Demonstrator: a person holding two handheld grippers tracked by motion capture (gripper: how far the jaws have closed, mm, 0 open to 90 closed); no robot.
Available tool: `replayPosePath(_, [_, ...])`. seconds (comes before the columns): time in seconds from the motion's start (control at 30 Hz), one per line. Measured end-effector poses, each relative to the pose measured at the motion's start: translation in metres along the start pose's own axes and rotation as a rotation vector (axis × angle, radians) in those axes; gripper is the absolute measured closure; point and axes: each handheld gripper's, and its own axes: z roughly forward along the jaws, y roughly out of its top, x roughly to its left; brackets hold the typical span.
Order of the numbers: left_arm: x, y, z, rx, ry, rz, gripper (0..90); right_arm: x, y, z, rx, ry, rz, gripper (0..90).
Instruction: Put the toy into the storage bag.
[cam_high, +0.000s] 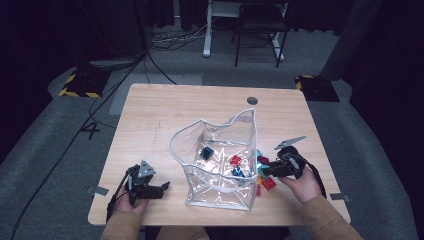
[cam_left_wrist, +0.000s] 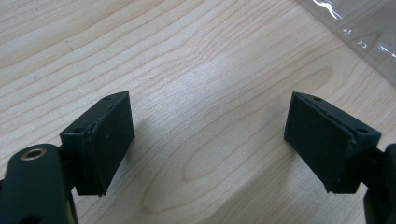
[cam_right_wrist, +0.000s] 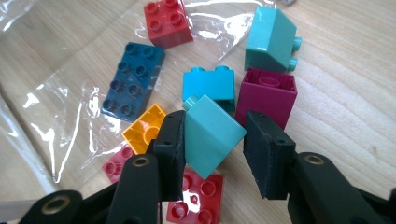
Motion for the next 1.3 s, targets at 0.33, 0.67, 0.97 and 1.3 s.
replayPosePath(0.33, [0.000, 0.000, 0.000, 0.000, 0.000, 0.000, 16.2, 0.007, 0.009, -0.031, -0.078, 0.017, -0.007, 59.3])
replayPosePath(0.67, [0.000, 0.000, 0.000, 0.000, 0.001, 0.002, 16.2, 0.007, 0.017, -0.057, -0.165, 0.050, 0.001, 59.3])
replayPosePath(0.97, [0.000, 0.000, 0.000, 0.000, -0.001, 0.000, 16.2, 0.014, 0.028, -0.085, -0.252, 0.070, -0.012, 59.3])
replayPosePath(1.3, [0.000, 0.000, 0.000, 0.001, 0.000, 0.001, 16.2, 0.025, 0.039, -0.108, -0.323, 0.069, -0.047, 59.3])
